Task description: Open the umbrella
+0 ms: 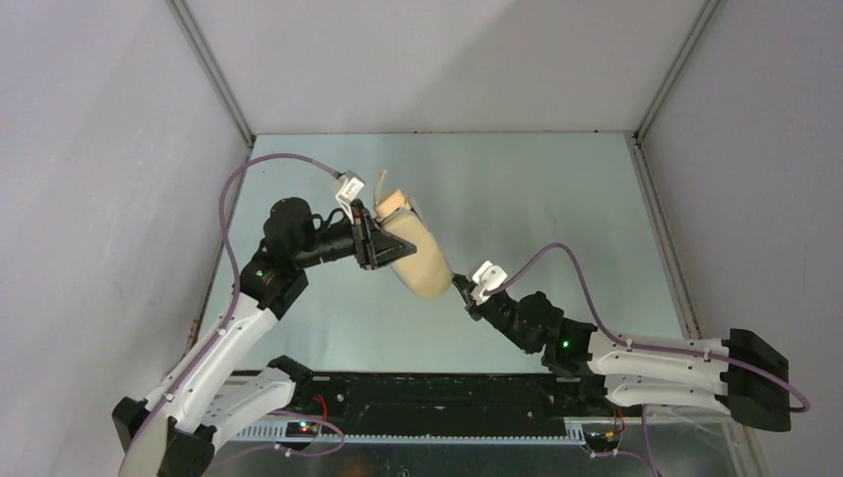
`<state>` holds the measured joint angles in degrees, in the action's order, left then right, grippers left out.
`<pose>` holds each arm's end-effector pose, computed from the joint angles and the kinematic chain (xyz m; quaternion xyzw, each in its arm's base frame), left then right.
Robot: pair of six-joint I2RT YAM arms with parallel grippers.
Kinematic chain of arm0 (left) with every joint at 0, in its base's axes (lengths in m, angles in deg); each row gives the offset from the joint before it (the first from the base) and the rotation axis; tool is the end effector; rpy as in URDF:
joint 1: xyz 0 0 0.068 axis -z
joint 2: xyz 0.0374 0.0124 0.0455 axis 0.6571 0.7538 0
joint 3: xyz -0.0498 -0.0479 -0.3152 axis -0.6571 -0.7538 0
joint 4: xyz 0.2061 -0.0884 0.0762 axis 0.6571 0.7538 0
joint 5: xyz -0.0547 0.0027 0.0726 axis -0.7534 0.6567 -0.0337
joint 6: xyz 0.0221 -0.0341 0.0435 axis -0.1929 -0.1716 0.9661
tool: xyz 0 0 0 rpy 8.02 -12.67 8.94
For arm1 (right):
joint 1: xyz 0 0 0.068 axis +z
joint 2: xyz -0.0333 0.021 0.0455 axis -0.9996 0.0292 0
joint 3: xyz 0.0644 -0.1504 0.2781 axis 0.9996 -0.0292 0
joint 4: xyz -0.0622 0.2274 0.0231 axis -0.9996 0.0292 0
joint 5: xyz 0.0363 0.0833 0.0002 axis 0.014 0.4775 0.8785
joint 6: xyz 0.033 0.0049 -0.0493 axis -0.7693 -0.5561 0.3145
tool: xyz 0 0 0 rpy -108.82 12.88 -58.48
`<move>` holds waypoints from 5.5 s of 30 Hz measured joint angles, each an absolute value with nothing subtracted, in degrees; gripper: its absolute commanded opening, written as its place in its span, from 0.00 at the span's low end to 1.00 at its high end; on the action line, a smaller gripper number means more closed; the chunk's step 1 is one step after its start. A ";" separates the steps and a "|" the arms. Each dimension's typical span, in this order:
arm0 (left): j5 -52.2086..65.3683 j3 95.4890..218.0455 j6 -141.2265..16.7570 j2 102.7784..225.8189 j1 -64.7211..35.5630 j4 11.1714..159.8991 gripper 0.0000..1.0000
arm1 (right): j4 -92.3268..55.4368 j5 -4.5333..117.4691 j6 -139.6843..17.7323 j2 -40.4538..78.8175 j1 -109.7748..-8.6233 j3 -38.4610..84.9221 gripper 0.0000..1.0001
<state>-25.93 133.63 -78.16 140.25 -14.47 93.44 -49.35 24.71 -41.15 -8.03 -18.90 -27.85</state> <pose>0.1213 -0.0926 0.3957 0.2227 0.7099 -0.5137 0.4273 0.0756 0.1510 0.3153 -0.3396 0.6138 0.2006 0.6839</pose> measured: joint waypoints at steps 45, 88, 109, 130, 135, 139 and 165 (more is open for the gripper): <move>-27.57 137.68 -68.04 144.53 -9.83 104.98 0.00 | -34.81 27.66 -38.83 -7.51 -15.36 -24.07 0.00; -27.51 139.86 -63.63 149.21 -3.26 113.09 0.00 | -37.24 23.70 -34.63 -9.63 -14.77 -21.92 0.00; -23.38 145.11 -58.88 153.75 0.22 117.09 0.00 | -34.96 22.54 -31.00 -11.25 -16.21 -21.92 0.00; -12.36 139.10 -73.40 148.62 -5.59 107.85 0.00 | -34.79 21.28 -44.47 -14.35 -18.85 -19.89 0.99; -12.27 135.27 -76.63 147.44 -7.25 105.16 0.00 | -35.82 26.37 -52.77 -12.21 -20.54 -19.15 0.99; -12.32 133.63 -78.34 146.74 -7.89 102.99 0.00 | -36.71 27.40 -57.04 -5.39 -20.84 -15.61 0.99; -12.32 130.73 -80.24 143.94 -9.83 100.59 0.00 | -36.36 21.54 -59.79 14.41 -18.33 -5.44 0.99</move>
<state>-12.32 130.73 -80.24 143.94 -9.83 100.59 -36.36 21.54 -59.79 14.41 -18.33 -5.44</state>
